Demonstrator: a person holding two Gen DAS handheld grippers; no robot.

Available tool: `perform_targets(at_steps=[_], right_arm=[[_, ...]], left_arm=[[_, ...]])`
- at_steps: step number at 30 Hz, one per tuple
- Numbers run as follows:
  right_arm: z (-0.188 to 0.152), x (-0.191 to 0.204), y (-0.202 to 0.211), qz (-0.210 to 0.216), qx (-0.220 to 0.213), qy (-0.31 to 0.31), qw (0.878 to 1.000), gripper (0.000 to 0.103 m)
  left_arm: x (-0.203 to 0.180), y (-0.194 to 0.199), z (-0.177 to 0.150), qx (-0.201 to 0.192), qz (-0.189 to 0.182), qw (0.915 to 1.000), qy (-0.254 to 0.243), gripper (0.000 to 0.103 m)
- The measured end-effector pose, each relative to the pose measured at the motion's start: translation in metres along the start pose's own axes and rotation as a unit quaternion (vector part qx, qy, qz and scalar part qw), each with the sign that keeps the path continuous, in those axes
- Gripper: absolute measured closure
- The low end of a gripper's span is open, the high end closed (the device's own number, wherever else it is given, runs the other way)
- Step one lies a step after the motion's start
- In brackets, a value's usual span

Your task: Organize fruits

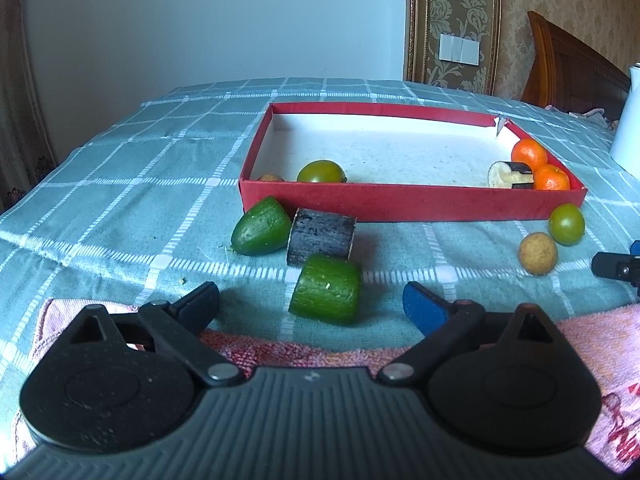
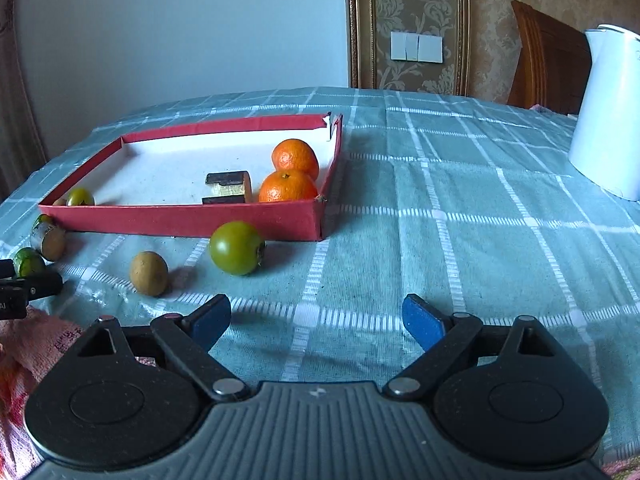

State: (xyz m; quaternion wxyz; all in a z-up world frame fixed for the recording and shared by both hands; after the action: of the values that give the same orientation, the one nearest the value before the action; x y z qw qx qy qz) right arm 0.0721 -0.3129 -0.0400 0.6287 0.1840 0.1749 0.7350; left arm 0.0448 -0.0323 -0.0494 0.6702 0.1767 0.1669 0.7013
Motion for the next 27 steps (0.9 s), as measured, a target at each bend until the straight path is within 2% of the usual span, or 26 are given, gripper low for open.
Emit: perform_targets(at_steps=[3, 14, 27], right_arm=[[-0.004, 0.0042, -0.004, 0.0, 0.016, 0.017, 1.0, 0.005], [-0.0055, 0.0048, -0.0042, -0.001, 0.019, 0.022, 1.0, 0.003], [-0.0053, 0.0047, -0.0042, -0.001, 0.019, 0.022, 1.0, 0.003]], left_arm=[[-0.0007, 0.0, 0.0002, 0.0, 0.001, 1.0, -0.001, 0.005], [-0.0018, 0.0013, -0.0002, -0.004, -0.002, 1.0, -0.004, 0.008], [-0.0097, 0.0072, 0.0002, -0.017, -0.013, 0.9996, -0.016, 0.024]])
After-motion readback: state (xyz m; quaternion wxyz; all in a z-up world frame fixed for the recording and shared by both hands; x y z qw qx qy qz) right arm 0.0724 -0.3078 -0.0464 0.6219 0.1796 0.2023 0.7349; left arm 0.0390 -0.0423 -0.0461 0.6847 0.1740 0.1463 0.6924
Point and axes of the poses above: each gripper's, at about its wrist camera, not at the fingertips, and y roughly against the way its jaws point, x to its left, z to its top, the point moved 9 cm from there along -y, roughly the way its jaws point, and after that the axes turned 8 degrees about -x, right-handed, at the moved point
